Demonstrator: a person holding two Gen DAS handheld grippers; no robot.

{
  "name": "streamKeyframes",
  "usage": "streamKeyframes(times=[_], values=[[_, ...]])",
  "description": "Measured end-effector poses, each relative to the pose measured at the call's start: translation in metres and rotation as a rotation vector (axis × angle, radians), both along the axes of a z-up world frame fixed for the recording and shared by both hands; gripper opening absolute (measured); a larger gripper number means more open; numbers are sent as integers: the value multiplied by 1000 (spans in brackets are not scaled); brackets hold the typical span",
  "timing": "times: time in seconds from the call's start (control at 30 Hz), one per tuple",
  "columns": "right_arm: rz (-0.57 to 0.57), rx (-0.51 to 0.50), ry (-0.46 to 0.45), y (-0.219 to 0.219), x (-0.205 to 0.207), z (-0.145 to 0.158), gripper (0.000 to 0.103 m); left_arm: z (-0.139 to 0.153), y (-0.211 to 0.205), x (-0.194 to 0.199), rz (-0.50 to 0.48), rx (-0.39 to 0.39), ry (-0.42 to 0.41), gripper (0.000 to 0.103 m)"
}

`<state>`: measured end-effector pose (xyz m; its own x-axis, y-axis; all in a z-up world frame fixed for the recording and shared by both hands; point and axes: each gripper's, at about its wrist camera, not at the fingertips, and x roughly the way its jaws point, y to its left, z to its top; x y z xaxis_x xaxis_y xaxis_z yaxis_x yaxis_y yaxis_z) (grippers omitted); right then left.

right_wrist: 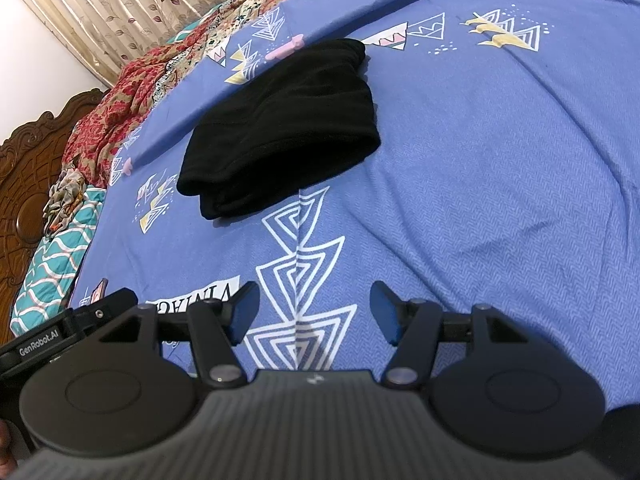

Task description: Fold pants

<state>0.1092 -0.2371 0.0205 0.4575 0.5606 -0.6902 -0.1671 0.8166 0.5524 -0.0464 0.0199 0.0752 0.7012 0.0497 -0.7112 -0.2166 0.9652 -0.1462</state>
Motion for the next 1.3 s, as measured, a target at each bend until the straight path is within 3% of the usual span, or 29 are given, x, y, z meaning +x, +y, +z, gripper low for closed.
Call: streamKeyframes(times=[0.37,1.0,1.3], values=[[-6,2,-5,0,-1,0,64,0,-3,0,-5,26,10,103],[-15,5,-14,4,-8,5,64,-10,4,7,17,45,116,103],[-18,9,-7,3,-8,3,64,-10,5,6,49,96,124,103]])
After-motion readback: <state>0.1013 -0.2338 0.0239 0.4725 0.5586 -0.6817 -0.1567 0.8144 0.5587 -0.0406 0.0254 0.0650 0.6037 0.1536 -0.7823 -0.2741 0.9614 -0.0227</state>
